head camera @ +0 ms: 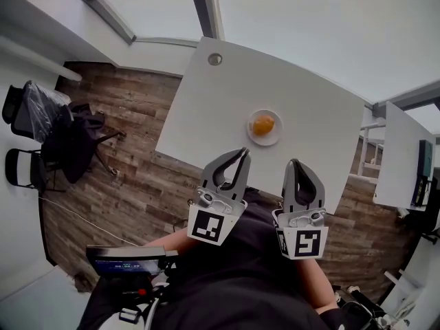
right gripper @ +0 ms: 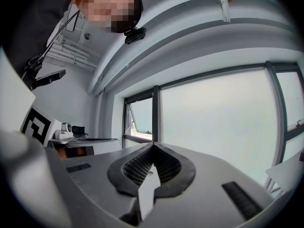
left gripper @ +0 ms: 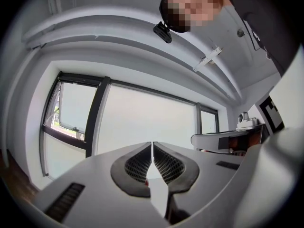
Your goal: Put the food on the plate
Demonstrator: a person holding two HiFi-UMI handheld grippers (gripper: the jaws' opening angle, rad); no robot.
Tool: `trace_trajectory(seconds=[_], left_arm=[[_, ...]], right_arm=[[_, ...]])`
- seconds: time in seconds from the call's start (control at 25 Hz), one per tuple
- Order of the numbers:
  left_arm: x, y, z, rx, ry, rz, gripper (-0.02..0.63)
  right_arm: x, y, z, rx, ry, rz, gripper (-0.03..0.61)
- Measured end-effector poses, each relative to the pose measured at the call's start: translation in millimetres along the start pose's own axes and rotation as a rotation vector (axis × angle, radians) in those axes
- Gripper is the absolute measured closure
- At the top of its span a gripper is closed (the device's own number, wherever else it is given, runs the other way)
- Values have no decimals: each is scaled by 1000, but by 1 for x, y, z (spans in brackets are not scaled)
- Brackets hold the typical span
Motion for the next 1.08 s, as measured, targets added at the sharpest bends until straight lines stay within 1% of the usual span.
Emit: trace_trajectory(seconds=[0.32,0.6,0.96,1.08], left_arm=[[-1,2,-1,-21,-2,11,597],[-1,3,-5,-48,7,-15,597],[-1,5,-1,-49,-1,-13,597],[-5,-1,-4,-45,-10,7,597]], right_arm=[[2,1,7,-5,8,-13,581],[1,4,6,-18,18,-23,581],[0,2,10,-21,10,-23,581],[-2,2,5,-24,7,-24,581]])
Point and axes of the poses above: the fingertips, and each gripper's own axes: z forward along the fingers, y to its left, x out of its underside, the point moved 8 cm from there along -z, backward along the fingers, and after that the axes turned 1 degree about -x, right-handed, at the moved point
